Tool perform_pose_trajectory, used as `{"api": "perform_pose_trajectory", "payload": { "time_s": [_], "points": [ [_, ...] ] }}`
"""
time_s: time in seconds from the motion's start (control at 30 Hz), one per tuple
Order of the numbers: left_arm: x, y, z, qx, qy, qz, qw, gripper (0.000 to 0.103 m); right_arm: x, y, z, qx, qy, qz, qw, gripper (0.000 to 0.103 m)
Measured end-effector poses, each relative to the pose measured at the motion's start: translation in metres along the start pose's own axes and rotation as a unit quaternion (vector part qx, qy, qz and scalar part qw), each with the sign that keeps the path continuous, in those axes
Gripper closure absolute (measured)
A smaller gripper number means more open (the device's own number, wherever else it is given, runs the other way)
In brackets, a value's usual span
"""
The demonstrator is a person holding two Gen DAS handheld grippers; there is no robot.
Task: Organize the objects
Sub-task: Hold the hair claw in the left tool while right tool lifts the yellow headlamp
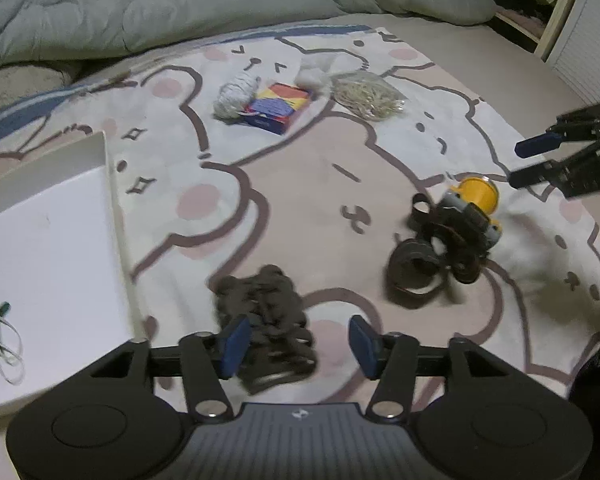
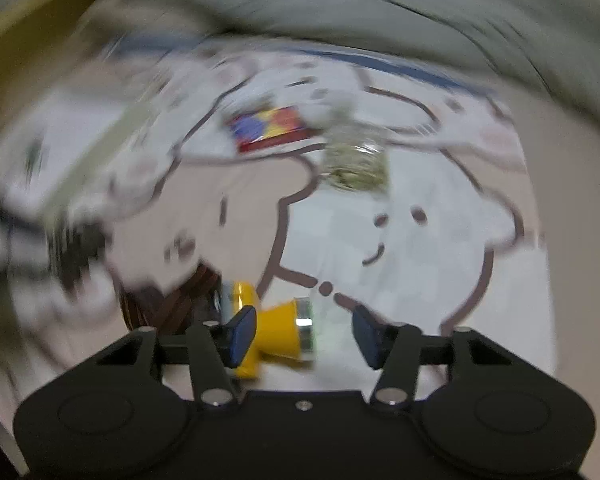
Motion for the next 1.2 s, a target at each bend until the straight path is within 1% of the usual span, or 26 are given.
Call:
{"api": "perform_pose_trajectory", "payload": {
  "time_s": [0.03, 0.07, 0.13, 0.17, 0.23, 0.3, 0.33, 0.43, 0.47, 0.53, 0.57, 0.6, 0.67, 0.73, 0.77, 0.8, 0.87, 0.9, 0.93, 0.97, 1.0, 1.03, 1.1, 1.17, 1.2],
  "points": [
    [0.000, 0.000, 0.003, -0.006, 0.003, -0.003, 1.0000, 0.038, 0.000, -0.001, 0.004, 0.046, -0.002, 0.008, 0.999, 0.054],
    [0.000, 0.001, 0.007, -0.010, 0.008, -0.005, 0.9999, 0.036, -0.001, 0.000, 0.006, 0.078, -0.003, 0.012, 0.997, 0.054],
    [-0.001, 0.001, 0.013, -0.012, 0.013, -0.006, 0.9998, 0.035, 0.000, 0.000, 0.012, 0.153, -0.017, 0.018, 0.988, 0.055],
    [-0.002, 0.000, 0.016, -0.009, 0.011, -0.006, 0.9999, 0.035, 0.000, 0.001, 0.015, 0.190, -0.027, 0.017, 0.981, 0.055],
    [-0.005, -0.001, 0.019, -0.001, 0.003, -0.005, 1.0000, 0.035, -0.002, -0.001, 0.023, 0.270, -0.043, 0.023, 0.962, 0.055],
    [-0.010, -0.003, 0.021, 0.010, 0.001, 0.000, 0.9999, 0.035, -0.005, -0.005, 0.034, 0.351, -0.054, 0.025, 0.935, 0.055],
    [-0.013, -0.004, 0.022, 0.014, 0.005, 0.003, 0.9999, 0.035, -0.008, -0.009, 0.040, 0.394, -0.057, 0.028, 0.917, 0.055],
    [-0.021, -0.005, 0.023, 0.023, 0.016, 0.008, 0.9996, 0.035, -0.019, -0.022, 0.056, 0.483, -0.062, 0.046, 0.872, 0.054],
    [-0.023, -0.005, 0.023, 0.027, 0.019, 0.007, 0.9994, 0.035, -0.023, -0.028, 0.061, 0.514, -0.062, 0.052, 0.854, 0.052],
    [-0.024, -0.004, 0.021, 0.034, 0.017, 0.000, 0.9993, 0.035, -0.031, -0.039, 0.068, 0.576, -0.064, 0.064, 0.813, 0.051],
    [-0.025, -0.003, 0.019, 0.034, 0.016, -0.002, 0.9993, 0.035, -0.035, -0.043, 0.071, 0.595, -0.064, 0.069, 0.798, 0.051],
    [-0.026, -0.002, 0.017, 0.032, 0.017, -0.003, 0.9994, 0.035, -0.040, -0.047, 0.073, 0.611, -0.064, 0.078, 0.785, 0.051],
    [-0.028, -0.002, 0.014, 0.023, 0.023, -0.003, 0.9995, 0.035, -0.050, -0.051, 0.076, 0.633, -0.062, 0.091, 0.766, 0.053],
    [-0.031, -0.002, 0.012, 0.018, 0.028, -0.003, 0.9994, 0.036, -0.059, -0.055, 0.078, 0.646, -0.059, 0.104, 0.754, 0.057],
    [-0.033, -0.002, 0.012, 0.019, 0.031, -0.004, 0.9993, 0.037, -0.063, -0.057, 0.078, 0.649, -0.058, 0.107, 0.751, 0.058],
    [-0.034, -0.001, 0.012, 0.022, 0.032, -0.005, 0.9992, 0.037, -0.066, -0.058, 0.078, 0.648, -0.056, 0.112, 0.751, 0.059],
    [-0.036, -0.001, 0.013, 0.031, 0.033, -0.009, 0.9989, 0.040, -0.073, -0.059, 0.078, 0.638, -0.050, 0.121, 0.759, 0.059],
    [-0.037, -0.001, 0.015, 0.039, 0.034, -0.009, 0.9986, 0.043, -0.074, -0.059, 0.078, 0.628, -0.048, 0.124, 0.767, 0.059],
    [-0.038, -0.001, 0.016, 0.046, 0.036, -0.009, 0.9982, 0.043, -0.075, -0.057, 0.077, 0.613, -0.045, 0.125, 0.779, 0.059],
    [-0.038, -0.002, 0.018, 0.053, 0.039, -0.008, 0.9978, 0.044, -0.074, -0.053, 0.078, 0.585, -0.042, 0.124, 0.800, 0.059],
    [-0.038, -0.003, 0.020, 0.058, 0.042, -0.007, 0.9974, 0.048, -0.073, -0.049, 0.078, 0.551, -0.039, 0.126, 0.824, 0.059],
    [-0.038, -0.003, 0.023, 0.064, 0.045, -0.006, 0.9970, 0.049, -0.070, -0.043, 0.078, 0.502, -0.031, 0.128, 0.855, 0.060],
    [-0.038, -0.004, 0.026, 0.078, 0.041, -0.005, 0.9961, 0.050, -0.062, -0.035, 0.081, 0.415, -0.006, 0.125, 0.901, 0.060],
    [-0.037, -0.004, 0.029, 0.090, 0.038, -0.006, 0.9952, 0.052, -0.055, -0.030, 0.086, 0.332, 0.011, 0.122, 0.935, 0.060],
    [-0.036, -0.005, 0.030, 0.096, 0.036, -0.005, 0.9947, 0.052, -0.053, -0.029, 0.087, 0.299, 0.012, 0.121, 0.947, 0.060]
  ]
}}
Point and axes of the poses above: each gripper's, at about its wrist camera, not at the fingertips, and x roughly against the way its jaws point, z to its left, y to its top, the point moved 10 cm from there along -x, roughly the way its jaws point, and after that the axes turned 7 degrees about -x, right-handed, at the moved point
